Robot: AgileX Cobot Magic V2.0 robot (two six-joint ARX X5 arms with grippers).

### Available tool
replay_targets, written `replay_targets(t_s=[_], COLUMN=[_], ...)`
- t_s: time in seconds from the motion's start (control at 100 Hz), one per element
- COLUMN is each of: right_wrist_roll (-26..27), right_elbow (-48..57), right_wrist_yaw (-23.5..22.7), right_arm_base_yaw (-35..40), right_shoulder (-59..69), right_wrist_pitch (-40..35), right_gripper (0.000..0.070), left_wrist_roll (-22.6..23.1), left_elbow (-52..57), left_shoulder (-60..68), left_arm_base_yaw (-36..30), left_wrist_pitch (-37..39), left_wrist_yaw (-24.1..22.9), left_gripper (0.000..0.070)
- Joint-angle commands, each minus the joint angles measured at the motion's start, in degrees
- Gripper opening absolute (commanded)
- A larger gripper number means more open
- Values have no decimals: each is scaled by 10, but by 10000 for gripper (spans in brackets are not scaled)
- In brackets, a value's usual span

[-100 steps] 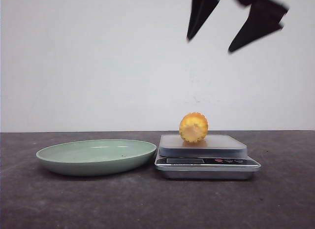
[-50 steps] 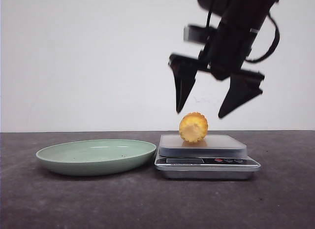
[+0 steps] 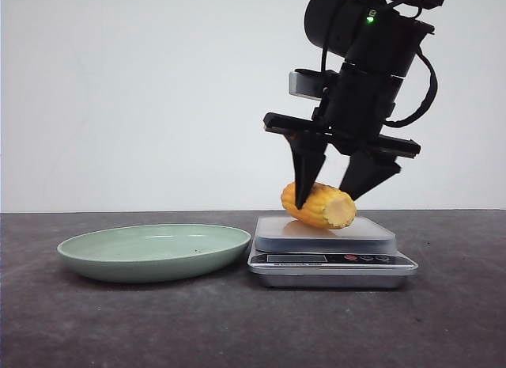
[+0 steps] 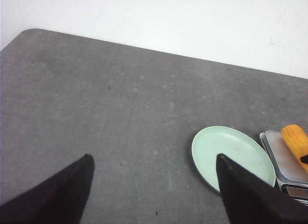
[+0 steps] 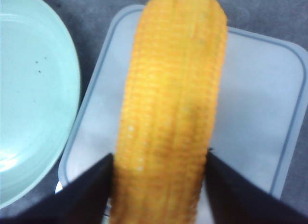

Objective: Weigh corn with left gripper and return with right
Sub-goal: 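Lower the right gripper onto the corn cob on the scale, then close the right gripper on the corn and lift it off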

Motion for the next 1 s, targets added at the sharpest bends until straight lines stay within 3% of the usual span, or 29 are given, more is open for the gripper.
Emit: replay_targets(t_s=[0.0,0.02,0.42,0.84,0.99], right_wrist_roll=[6,6,-15,-61,-59], right_elbow=[12,12,16,68,116], right_wrist_yaw=[1,1,14,-6,27], right_arm_base_yaw=[5,5,41,160,201], right_shoulder=[11,11,-71,-167,-131], right_wrist_pitch=[4,5,13,88,103], right_gripper=[26,0,0,0,0], left_wrist_roll=[3,3,5,5,4], left_elbow=[7,7,7,7,7], left_shoulder=[0,0,0,0,0], left_arm_base_yaw=[-4,-4,-4,-4,-4], left_wrist_pitch=[5,5,5,4,5], left_wrist_yaw=[0,0,0,0,0], left_gripper=[470,470,470,470,470])
